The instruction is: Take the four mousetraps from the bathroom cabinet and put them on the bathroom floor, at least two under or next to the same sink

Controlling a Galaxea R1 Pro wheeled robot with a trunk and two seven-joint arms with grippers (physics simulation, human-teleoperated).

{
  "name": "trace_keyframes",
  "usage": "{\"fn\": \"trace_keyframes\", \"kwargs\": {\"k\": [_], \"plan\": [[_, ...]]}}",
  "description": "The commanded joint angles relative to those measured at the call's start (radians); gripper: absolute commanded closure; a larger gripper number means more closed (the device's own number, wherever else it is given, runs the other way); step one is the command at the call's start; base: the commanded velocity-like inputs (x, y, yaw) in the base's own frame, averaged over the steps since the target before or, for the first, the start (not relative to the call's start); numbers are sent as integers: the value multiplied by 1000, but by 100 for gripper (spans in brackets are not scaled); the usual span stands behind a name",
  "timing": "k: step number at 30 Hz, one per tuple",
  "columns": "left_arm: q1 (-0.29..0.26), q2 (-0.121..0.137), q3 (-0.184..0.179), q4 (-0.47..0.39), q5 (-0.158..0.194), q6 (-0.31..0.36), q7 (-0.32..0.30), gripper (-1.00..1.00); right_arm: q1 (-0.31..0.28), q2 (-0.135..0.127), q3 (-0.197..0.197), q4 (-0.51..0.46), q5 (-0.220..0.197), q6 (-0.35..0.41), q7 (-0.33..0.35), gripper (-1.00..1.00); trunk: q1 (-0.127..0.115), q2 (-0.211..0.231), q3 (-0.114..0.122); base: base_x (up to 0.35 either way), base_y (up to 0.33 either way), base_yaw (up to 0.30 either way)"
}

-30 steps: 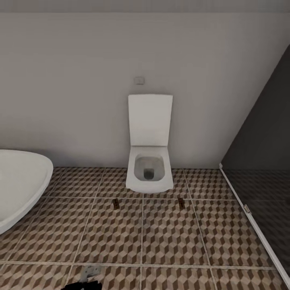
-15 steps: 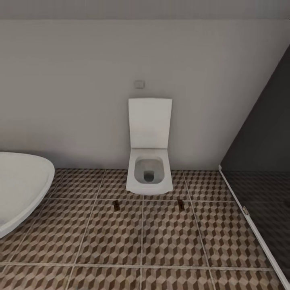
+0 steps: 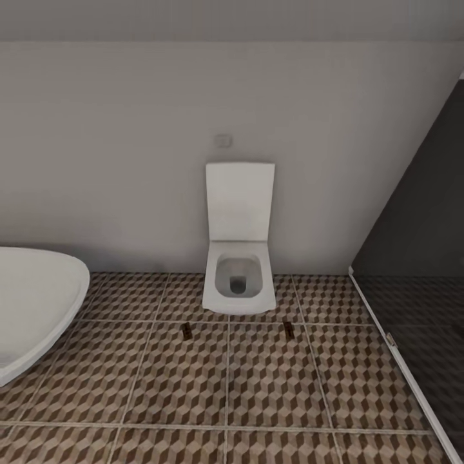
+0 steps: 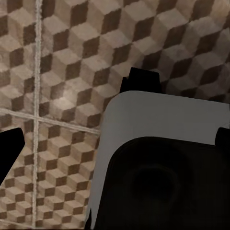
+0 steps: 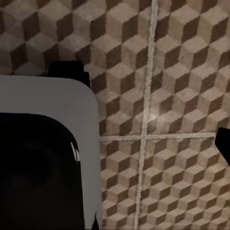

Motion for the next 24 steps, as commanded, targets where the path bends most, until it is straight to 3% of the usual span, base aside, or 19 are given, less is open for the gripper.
{"fn": "trace_keyframes", "kwargs": {"k": [1,19,24], "plan": [[4,3,-9,-5,7,-1,9,-100,1,1,-9,4,8,-7,2,-100,-4,7,3,0,0,0],[74,8,-8,-9,13,10,4,-100,61,18,-9,0,7,-9,3,-100,-73,133,59,0,0,0],[78,8,-8,-10,13,10,1,-100,63,18,-9,-2,9,-11,3,-100,-73,133,59,0,0,0]]}}
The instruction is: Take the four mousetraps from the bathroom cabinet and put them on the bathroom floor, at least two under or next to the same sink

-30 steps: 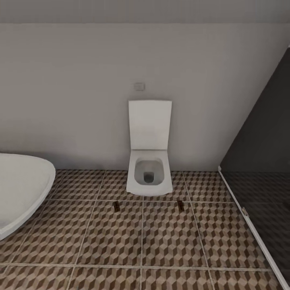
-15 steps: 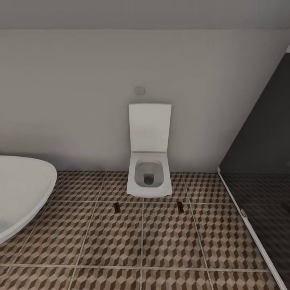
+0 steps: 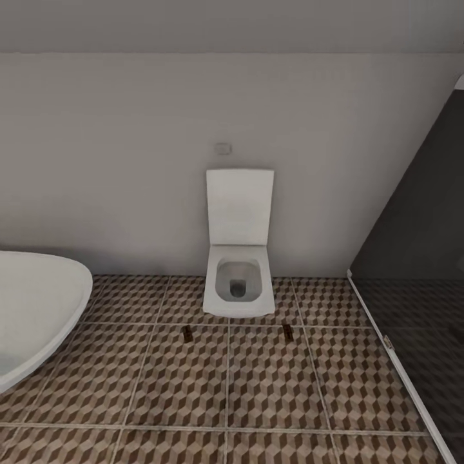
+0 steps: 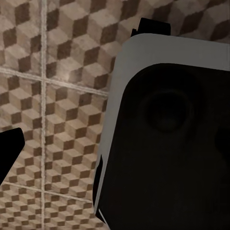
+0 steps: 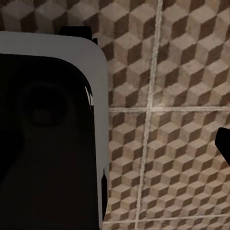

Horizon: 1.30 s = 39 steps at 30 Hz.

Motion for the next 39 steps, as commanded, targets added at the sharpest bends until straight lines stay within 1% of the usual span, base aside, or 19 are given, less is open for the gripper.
{"fn": "trace_keyframes", "kwargs": {"k": [1,29,39], "plan": [[0,1,-7,-5,6,0,8,-100,-1,0,-9,3,8,-8,2,-100,0,0,-1,0,0,0],[0,1,-7,-2,5,-8,7,-100,-1,0,-9,-4,10,-10,4,-100,0,0,-1,0,0,0],[0,5,-7,1,4,-9,8,-100,-1,1,-10,-3,7,-11,4,-100,0,0,-1,0,0,0]]}}
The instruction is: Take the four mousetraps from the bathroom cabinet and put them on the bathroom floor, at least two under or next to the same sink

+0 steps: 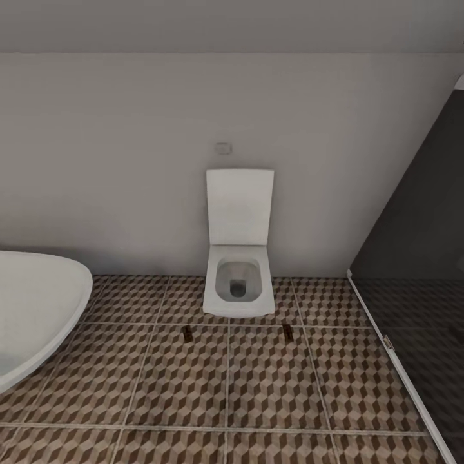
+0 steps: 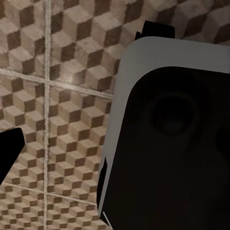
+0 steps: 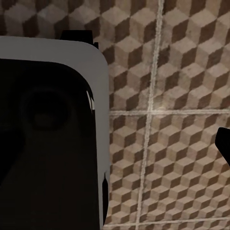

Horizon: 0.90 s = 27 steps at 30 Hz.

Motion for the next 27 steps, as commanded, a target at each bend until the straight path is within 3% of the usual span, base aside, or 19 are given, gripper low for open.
{"fn": "trace_keyframes", "kwargs": {"k": [1,27], "plan": [[-1,2,-9,-4,7,-1,8,-100,-2,0,-9,4,8,-8,2,-100,0,0,-1,0,0,0],[-1,2,-10,-4,4,-1,9,-100,-2,-3,-9,4,9,-8,2,-100,0,0,-1,0,0,0]]}}
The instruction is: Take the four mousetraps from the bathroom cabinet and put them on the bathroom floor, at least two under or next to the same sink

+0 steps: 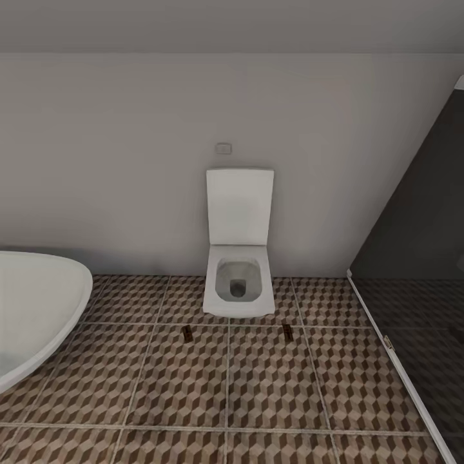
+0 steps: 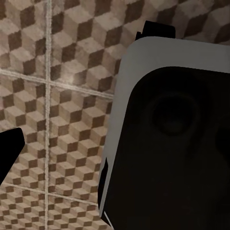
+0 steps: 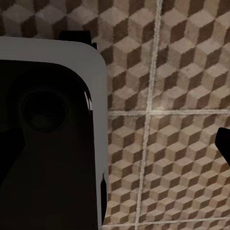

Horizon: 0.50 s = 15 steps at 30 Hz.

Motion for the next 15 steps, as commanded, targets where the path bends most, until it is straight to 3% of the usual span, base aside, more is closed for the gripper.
{"fn": "trace_keyframes", "kwargs": {"k": [1,15], "plan": [[-1,1,-8,-4,7,-1,8,-100,-2,0,-9,4,8,-8,2,-100,0,0,-1,0,0,0],[-1,1,-8,-4,7,-1,8,-100,-2,0,-9,4,6,-8,2,-100,0,0,-1,0,0,0]]}}
